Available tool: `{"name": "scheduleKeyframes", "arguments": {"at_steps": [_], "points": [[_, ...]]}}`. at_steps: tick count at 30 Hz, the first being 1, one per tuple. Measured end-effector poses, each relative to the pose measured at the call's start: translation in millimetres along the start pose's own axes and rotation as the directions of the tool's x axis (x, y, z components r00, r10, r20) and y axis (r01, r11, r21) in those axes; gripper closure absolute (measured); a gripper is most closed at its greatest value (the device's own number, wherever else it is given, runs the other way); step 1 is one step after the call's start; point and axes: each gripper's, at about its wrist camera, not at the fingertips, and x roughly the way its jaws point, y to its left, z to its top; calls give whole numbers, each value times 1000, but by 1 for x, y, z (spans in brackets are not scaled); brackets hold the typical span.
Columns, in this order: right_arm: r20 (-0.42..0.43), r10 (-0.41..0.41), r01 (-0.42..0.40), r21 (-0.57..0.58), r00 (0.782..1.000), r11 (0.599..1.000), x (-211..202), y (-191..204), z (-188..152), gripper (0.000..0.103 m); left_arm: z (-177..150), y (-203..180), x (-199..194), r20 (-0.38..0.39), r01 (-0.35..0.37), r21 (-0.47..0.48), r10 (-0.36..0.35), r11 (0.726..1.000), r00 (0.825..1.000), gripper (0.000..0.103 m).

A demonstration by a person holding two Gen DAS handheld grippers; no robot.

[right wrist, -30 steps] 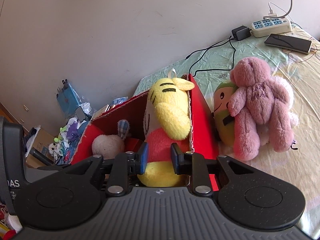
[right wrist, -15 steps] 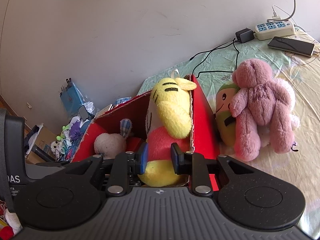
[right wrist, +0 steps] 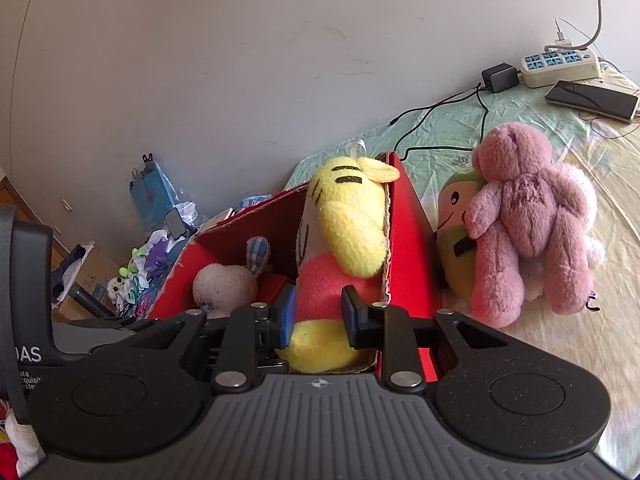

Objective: Organize objects
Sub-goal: 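Withdraw the right tool from the box toward the pink teddy bear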

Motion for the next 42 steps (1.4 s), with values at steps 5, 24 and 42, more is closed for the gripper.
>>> {"name": "scheduleKeyframes", "arguments": {"at_steps": [5, 24, 42], "points": [[-17, 26, -26, 5, 1000, 1000, 0, -3, 2, 77, 0, -2, -1, -12, -22, -24, 22, 999, 1000, 1], [-32, 105, -106, -10, 994, 994, -34, -21, 23, 69, 11, -21, -37, -16, -108, -60, 107, 992, 994, 1], [20, 56, -58, 79, 998, 995, -70, -83, 34, 64, 32, -84, -68, 73, -88, -19, 89, 996, 993, 2]]}}
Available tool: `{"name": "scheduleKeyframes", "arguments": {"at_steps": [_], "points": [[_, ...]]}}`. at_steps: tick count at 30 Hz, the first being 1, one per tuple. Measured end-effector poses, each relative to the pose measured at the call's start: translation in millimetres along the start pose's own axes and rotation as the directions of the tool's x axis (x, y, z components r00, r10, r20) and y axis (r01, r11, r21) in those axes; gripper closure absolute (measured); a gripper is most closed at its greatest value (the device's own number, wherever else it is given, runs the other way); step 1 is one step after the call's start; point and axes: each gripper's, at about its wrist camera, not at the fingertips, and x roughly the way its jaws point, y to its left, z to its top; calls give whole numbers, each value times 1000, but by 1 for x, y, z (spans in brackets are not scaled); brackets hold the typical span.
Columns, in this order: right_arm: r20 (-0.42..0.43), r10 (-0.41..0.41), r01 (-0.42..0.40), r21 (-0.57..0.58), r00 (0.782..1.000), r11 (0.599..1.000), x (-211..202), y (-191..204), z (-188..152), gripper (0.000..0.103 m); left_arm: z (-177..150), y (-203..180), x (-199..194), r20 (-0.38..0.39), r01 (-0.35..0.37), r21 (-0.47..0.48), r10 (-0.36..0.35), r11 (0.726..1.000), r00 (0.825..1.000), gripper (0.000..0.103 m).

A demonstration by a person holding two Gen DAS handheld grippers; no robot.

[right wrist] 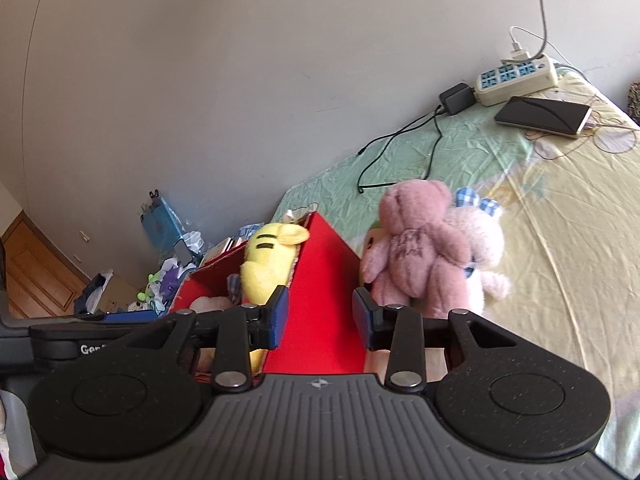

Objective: Organize objects
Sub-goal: 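Withdraw the right tool from the box toward the pink teddy bear, then grasp the pink teddy bear on the bed with the right tool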

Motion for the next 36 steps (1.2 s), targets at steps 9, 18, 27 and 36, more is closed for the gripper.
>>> {"name": "scheduleKeyframes", "arguments": {"at_steps": [9, 18, 27, 36], "points": [[-21, -41, 42, 65, 999, 997, -10, -42, 1, 64, -11, -52, 3, 5, 74, 94, -74, 993, 997, 3], [-63, -61, 69, 125, 996, 990, -11, -83, 2, 63, -27, -102, 15, 1, 181, 199, -185, 963, 983, 3], [-146, -28, 41, 87, 989, 995, 19, -104, 14, 56, -44, -117, 46, -58, 235, 215, -228, 948, 972, 4], [-229, -18, 16, -9, 973, 1000, 71, -97, 14, 56, -60, -114, 50, -86, 259, 210, -246, 943, 965, 4]]}}
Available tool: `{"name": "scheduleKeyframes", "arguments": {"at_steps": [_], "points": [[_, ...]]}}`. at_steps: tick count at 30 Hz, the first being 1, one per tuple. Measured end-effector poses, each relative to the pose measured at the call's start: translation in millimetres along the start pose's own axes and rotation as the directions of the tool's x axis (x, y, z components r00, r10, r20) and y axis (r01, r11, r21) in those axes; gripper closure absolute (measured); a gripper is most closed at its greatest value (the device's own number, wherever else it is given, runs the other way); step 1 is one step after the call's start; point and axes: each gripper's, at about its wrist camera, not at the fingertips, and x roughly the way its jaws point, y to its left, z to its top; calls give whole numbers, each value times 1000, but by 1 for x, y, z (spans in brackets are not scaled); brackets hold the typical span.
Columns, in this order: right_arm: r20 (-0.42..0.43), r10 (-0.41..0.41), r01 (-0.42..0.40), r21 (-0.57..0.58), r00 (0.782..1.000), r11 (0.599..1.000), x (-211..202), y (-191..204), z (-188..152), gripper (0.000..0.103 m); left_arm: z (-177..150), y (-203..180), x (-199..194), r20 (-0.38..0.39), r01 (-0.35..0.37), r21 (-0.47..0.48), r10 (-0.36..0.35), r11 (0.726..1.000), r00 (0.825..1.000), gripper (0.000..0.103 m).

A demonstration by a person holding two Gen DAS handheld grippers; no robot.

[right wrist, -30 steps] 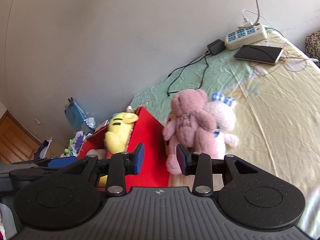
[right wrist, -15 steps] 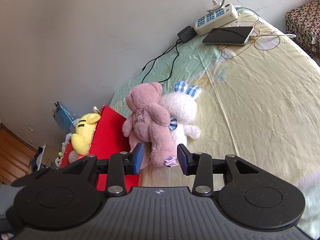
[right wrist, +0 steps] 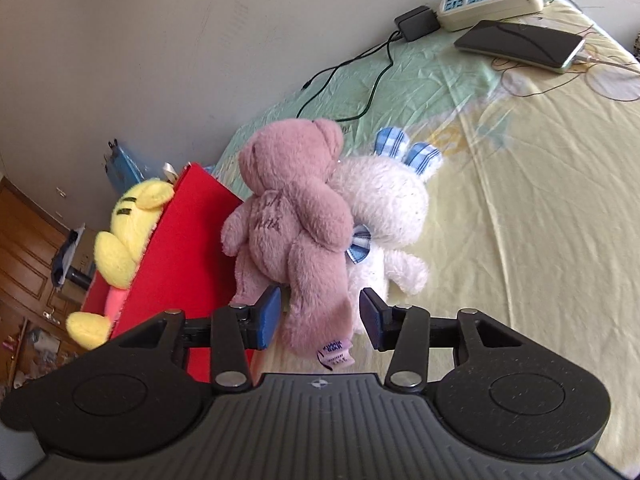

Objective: Organize objects
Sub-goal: 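Grasp the pink teddy bear on the bed with the right tool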

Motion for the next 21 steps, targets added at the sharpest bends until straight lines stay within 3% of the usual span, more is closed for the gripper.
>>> {"name": "scheduleKeyframes", "arguments": {"at_steps": [3, 4, 5, 13, 21], "points": [[-21, 2, -2, 5, 1000, 1000, 11, 0, 0, 60, -4, 3, -3, -2, -5, -8, 5, 1000, 1000, 4], [-26, 8, -7, 9, 1000, 1000, 12, 0, 0, 70, -5, 5, -4, -3, -7, -12, 7, 1000, 1000, 4], [-27, 11, -11, 12, 1000, 1000, 12, 0, -1, 71, -7, 7, -5, -3, -7, -17, 7, 1000, 1000, 4], [-25, 31, -31, 22, 999, 999, -18, -1, -17, 73, -14, 18, -18, 16, 46, -40, -45, 998, 999, 4], [-100, 46, -37, 88, 994, 995, -52, -27, -69, 73, -27, 17, -30, 15, 162, -25, -162, 986, 987, 3]]}}
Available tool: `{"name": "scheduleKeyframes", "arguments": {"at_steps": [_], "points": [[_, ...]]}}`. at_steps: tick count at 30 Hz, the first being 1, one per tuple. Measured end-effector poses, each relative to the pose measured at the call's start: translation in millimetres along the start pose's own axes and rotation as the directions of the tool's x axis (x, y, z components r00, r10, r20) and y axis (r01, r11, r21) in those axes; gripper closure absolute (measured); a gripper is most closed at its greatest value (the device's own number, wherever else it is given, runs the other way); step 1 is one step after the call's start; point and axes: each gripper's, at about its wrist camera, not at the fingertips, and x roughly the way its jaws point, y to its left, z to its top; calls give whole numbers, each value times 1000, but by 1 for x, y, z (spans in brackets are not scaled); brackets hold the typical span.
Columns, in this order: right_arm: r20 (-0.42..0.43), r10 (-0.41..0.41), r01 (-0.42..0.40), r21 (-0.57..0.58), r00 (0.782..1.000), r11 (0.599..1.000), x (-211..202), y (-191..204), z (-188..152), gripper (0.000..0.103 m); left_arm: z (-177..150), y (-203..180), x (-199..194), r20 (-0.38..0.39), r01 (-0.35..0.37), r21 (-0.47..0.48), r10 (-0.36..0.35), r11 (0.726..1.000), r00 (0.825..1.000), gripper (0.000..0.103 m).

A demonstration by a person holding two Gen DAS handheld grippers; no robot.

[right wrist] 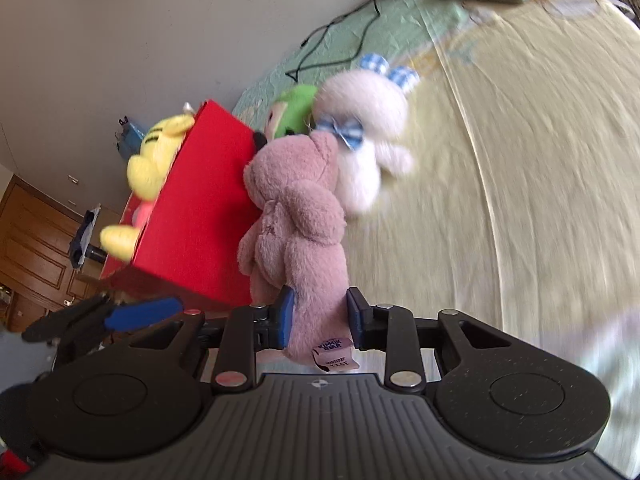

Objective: Organize objects
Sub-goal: 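Grasp the pink teddy bear on the bed with the right tool, then lift the held pink teddy bear and carry it over the red box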

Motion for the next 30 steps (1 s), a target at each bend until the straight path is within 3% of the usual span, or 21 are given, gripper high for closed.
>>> {"name": "scheduleKeyframes", "arguments": {"at_steps": [9, 12, 15, 19, 22, 27, 30], "points": [[-81, -15, 17, 33, 997, 999, -21, -11, -45, 70, -19, 6, 6, -46, 115, -31, -117, 993, 992, 4], [-55, -11, 13, 40, 998, 999, -25, -13, -43, 67, -18, 9, 12, -57, 131, -58, -135, 990, 989, 4], [-10, 6, -5, 69, 1000, 998, -24, -17, -33, 56, -15, 13, 21, -67, 139, -90, -145, 986, 987, 4], [-7, -6, 6, 74, 1000, 997, -7, -21, -21, 55, -13, 18, 35, -86, 148, -138, -161, 979, 983, 4], [-35, 32, -28, 104, 999, 994, 9, -27, -16, 53, -13, 18, 43, -99, 156, -153, -172, 976, 980, 4], [-75, 141, -126, 174, 987, 977, 26, -26, -15, 65, -13, 16, 48, -108, 147, -144, -164, 978, 981, 4], [-89, 152, -138, 147, 984, 979, 31, -17, -15, 67, -14, 18, 54, -116, 145, -151, -163, 978, 980, 4]]}}
